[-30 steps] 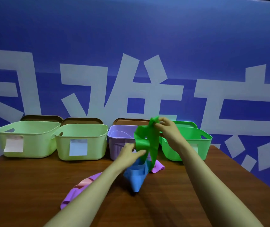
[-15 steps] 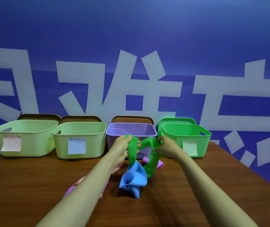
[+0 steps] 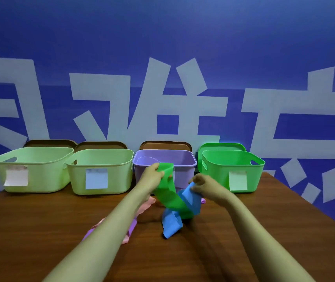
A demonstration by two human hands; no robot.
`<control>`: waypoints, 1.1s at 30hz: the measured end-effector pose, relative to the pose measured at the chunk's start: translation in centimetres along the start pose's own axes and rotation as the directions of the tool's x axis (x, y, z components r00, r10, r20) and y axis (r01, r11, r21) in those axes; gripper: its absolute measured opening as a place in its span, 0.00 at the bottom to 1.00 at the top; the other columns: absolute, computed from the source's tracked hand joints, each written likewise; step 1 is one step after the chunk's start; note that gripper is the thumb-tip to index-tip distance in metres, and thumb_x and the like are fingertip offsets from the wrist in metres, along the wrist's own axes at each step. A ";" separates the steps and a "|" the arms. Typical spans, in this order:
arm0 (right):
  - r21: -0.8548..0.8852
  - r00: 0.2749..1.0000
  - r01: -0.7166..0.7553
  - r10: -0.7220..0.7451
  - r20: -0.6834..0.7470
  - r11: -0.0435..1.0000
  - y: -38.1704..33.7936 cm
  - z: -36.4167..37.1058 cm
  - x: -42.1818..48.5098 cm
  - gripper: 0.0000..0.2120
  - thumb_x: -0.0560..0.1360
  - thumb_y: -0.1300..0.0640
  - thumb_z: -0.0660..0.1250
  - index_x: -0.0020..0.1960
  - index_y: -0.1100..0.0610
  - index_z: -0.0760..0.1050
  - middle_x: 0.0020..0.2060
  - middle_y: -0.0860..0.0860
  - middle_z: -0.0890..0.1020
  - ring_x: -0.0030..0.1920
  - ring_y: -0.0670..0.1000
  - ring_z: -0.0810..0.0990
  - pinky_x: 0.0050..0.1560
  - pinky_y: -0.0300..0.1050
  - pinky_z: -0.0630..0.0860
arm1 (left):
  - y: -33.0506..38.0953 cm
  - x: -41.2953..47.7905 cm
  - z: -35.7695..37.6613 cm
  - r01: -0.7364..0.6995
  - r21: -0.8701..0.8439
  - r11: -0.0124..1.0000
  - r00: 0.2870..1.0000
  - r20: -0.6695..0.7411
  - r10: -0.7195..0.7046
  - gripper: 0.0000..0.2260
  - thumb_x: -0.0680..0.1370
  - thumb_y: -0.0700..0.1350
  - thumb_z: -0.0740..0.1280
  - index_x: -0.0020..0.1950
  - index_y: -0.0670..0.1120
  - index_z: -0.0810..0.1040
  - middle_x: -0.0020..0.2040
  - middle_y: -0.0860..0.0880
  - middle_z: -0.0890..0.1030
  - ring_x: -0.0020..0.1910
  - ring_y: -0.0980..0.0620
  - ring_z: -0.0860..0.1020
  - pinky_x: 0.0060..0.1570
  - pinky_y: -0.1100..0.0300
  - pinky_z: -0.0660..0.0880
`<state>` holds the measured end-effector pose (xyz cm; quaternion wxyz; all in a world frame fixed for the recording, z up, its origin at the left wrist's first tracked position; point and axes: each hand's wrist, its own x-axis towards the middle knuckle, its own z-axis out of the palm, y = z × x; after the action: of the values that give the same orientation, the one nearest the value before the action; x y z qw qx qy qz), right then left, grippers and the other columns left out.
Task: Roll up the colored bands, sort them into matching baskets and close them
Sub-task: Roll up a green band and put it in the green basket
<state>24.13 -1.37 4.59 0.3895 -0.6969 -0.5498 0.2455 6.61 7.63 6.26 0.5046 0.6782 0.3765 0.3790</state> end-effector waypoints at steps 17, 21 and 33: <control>0.583 0.934 0.309 -0.124 -0.335 0.751 -6.7 -3.5 -0.5 0.04 0.79 0.61 0.64 0.45 0.56 0.72 0.39 0.53 0.79 0.39 0.48 0.78 0.38 0.39 0.76 | 1.1 -2.6 1.8 -0.182 0.261 0.948 0.959 0.260 0.113 0.23 0.71 0.40 0.73 0.63 0.44 0.69 0.60 0.48 0.73 0.60 0.49 0.73 0.53 0.61 0.74; 0.607 0.909 0.359 -0.118 -0.400 0.709 -8.1 -3.7 -0.3 0.05 0.79 0.57 0.63 0.46 0.55 0.70 0.37 0.55 0.73 0.34 0.50 0.73 0.34 0.42 0.66 | 2.6 -2.7 2.6 -0.126 -0.042 0.991 0.907 0.400 0.132 0.25 0.68 0.43 0.73 0.64 0.47 0.72 0.57 0.49 0.81 0.55 0.50 0.80 0.56 0.55 0.76; 0.656 0.895 0.336 -0.011 -0.447 0.676 -8.0 -5.0 -1.5 0.07 0.80 0.60 0.60 0.44 0.54 0.71 0.37 0.49 0.76 0.36 0.45 0.74 0.33 0.37 0.73 | 2.9 -3.6 1.2 -0.061 -0.150 0.987 0.933 0.344 0.110 0.13 0.76 0.50 0.69 0.56 0.44 0.80 0.50 0.47 0.83 0.47 0.52 0.81 0.50 0.59 0.75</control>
<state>22.97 -3.45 13.87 0.7577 -0.4665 -0.3812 0.2508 6.55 3.32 8.34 0.5919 0.7145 0.2238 0.2986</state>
